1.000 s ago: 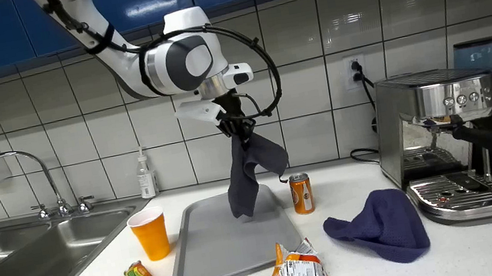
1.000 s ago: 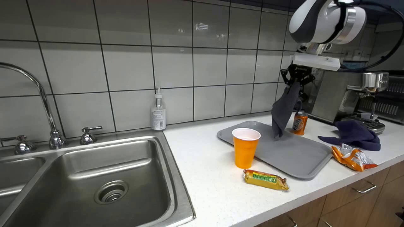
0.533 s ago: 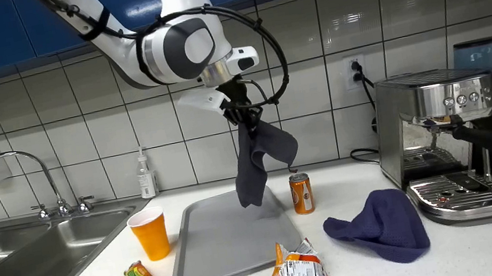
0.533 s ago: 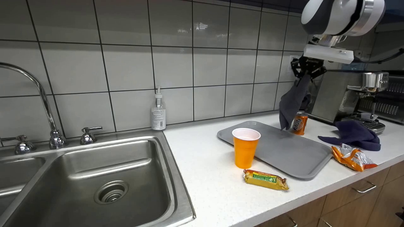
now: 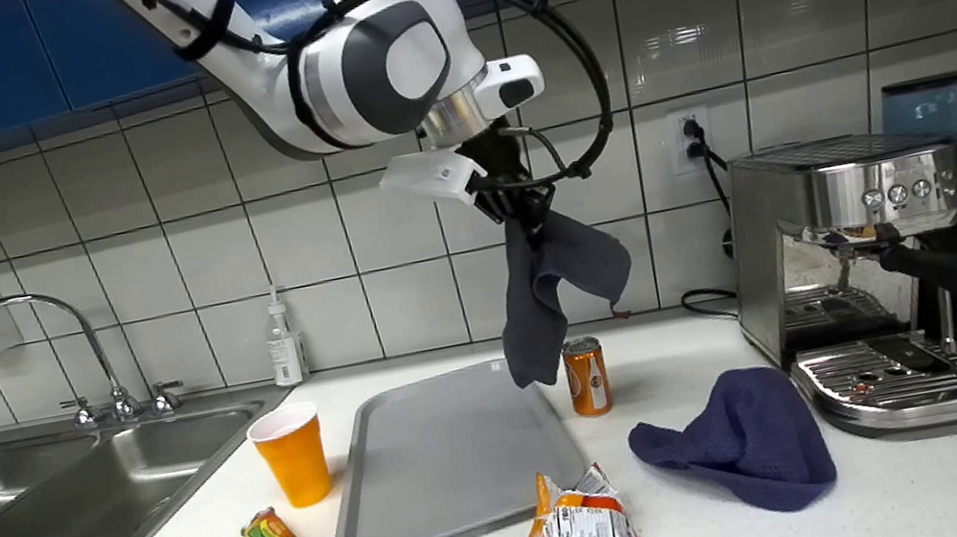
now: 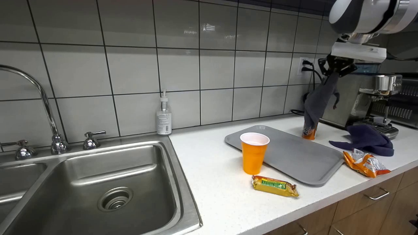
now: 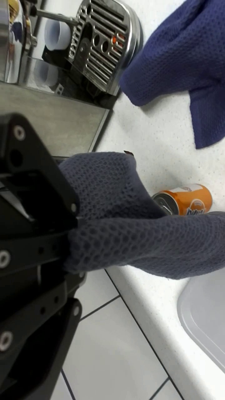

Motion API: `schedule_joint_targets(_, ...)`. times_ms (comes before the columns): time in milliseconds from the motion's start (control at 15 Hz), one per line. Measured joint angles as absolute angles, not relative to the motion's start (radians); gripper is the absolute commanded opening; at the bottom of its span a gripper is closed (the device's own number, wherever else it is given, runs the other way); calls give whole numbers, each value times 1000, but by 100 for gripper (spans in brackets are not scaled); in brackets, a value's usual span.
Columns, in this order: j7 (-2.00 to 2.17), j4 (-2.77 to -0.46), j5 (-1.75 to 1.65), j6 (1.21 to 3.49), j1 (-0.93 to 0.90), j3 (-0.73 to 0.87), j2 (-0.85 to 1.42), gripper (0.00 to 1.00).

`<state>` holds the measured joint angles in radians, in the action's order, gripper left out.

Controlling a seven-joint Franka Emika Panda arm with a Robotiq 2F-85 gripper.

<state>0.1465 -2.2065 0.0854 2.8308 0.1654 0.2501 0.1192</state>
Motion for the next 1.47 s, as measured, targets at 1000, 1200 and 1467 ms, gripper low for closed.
schedule_joint_targets(1000,241,-2198,-67,2859,176,387,139,2)
schedule_joint_targets(1200,248,-2182,-67,2859,176,404,169,2)
schedule_joint_targets(1467,251,-2153,-65,2858,184,409,217,2)
